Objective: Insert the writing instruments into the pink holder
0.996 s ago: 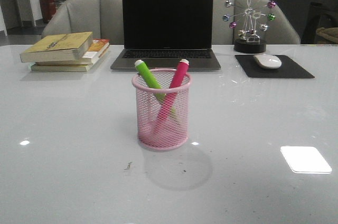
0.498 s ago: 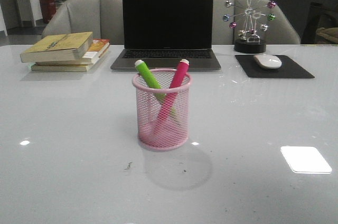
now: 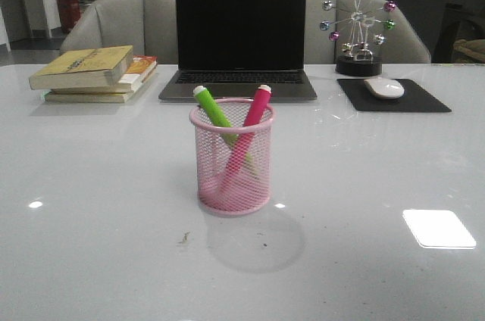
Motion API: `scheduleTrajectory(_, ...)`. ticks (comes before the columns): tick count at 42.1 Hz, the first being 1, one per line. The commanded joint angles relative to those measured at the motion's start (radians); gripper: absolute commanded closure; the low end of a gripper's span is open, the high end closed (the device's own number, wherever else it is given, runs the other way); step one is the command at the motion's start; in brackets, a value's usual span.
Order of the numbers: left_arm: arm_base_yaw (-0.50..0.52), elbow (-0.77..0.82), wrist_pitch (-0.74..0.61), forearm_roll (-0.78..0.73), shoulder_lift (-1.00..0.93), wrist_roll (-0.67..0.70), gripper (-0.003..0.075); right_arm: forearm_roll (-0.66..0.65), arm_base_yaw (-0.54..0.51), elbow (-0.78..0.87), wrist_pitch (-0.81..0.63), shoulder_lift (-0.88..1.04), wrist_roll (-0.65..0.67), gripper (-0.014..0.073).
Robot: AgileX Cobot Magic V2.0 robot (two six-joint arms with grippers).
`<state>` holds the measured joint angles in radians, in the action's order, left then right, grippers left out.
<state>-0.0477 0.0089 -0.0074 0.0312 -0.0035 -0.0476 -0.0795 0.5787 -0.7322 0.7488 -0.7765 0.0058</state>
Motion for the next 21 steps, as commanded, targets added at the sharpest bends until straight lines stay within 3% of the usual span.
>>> scheduleTrajectory(1,0.001,0.000,-0.091,-0.001,-0.018,0.013,0.0620,-0.004,-0.003,-0.027,-0.060,0.007,-0.006,0.0536)
scheduleTrajectory(7,0.001,0.000,-0.091,-0.001,-0.018,0.013,0.0620,-0.003,-0.003,-0.024,-0.061,0.016,-0.006,0.0536)
scheduleTrajectory(13,0.001,0.000,-0.091,-0.001,-0.018,0.013,0.0620,-0.008,-0.103,0.006,-0.089,0.082,-0.006,0.0536)
scheduleTrajectory(21,0.001,0.000,-0.091,-0.001,-0.018,0.013,0.0620,-0.007,-0.307,0.166,-0.342,0.258,-0.006,0.0536)
